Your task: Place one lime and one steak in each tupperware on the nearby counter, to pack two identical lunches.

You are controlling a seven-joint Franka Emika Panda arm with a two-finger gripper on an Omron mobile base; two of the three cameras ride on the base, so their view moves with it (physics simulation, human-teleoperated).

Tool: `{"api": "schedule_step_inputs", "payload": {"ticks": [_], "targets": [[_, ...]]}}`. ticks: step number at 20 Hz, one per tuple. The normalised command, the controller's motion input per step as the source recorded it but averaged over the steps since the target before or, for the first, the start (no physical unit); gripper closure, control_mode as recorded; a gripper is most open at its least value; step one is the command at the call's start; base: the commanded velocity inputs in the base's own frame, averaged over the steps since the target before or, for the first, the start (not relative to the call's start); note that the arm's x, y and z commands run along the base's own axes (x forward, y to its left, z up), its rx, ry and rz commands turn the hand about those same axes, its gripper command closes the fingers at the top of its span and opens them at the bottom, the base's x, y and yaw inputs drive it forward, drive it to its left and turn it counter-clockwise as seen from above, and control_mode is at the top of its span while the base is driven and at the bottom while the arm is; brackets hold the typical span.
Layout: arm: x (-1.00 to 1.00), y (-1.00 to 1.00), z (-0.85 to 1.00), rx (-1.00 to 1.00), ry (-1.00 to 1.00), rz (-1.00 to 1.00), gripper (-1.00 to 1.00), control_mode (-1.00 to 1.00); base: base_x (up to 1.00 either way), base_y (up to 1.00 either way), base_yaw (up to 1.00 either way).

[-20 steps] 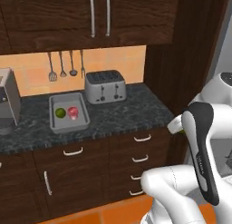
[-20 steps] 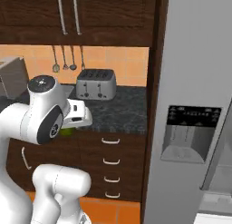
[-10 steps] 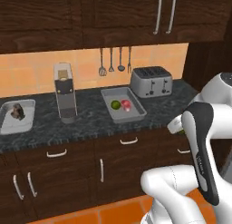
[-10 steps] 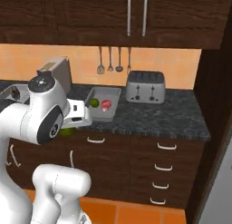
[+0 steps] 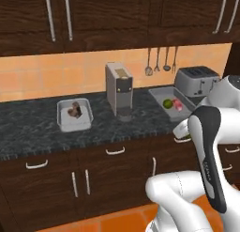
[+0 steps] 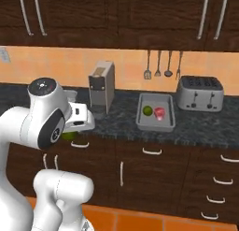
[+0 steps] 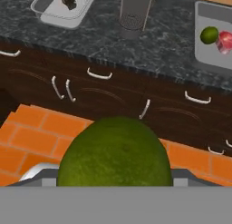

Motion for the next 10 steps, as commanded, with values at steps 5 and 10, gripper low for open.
{"api": "schedule_step_inputs", "payload": {"ticks": [5, 10], "targets": [[0.0, 0.0, 0.0, 0.0, 0.0, 0.0, 1.0, 1.0, 0.68, 0.99, 0.0], [0.0, 0.0, 0.0, 0.0, 0.0, 0.0, 1.0, 1.0, 0.64, 0.73, 0.0]]}}
